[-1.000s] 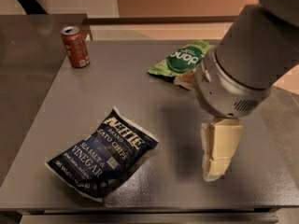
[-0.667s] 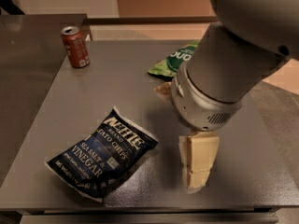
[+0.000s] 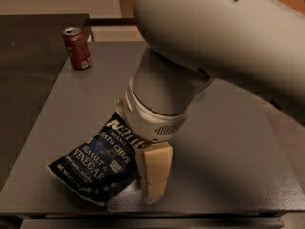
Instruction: Move blue chip bag near green rice chip bag
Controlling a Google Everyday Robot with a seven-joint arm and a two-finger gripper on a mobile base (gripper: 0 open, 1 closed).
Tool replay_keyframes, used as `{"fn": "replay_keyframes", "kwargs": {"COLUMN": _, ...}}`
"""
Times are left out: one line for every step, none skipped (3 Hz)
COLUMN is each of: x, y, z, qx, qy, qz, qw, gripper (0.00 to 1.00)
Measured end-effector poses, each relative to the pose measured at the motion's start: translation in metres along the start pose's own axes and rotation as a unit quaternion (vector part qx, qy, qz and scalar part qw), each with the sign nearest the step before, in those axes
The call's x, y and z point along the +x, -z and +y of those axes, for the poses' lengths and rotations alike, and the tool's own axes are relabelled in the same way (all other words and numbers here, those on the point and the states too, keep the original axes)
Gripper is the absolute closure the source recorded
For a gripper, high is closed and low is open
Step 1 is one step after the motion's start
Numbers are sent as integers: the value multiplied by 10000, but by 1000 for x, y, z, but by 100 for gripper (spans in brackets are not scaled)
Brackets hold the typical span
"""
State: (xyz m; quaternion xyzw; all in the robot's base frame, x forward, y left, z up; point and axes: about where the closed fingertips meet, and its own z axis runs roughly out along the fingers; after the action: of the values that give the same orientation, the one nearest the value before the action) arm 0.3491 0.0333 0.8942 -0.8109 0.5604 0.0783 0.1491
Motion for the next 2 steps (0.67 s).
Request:
{"fn": "replay_keyframes", "kwargs": {"x": -23, "y": -22, "z": -10, "qx": -124, "qy": 230, "qz": 3, "qw": 9997, "gripper": 0}}
{"fn": "replay_keyframes", "kwargs": {"x": -31, "y": -42, "z": -18, "qx": -244, "qy": 381, "qz": 147, "qw": 9989, "gripper": 0}}
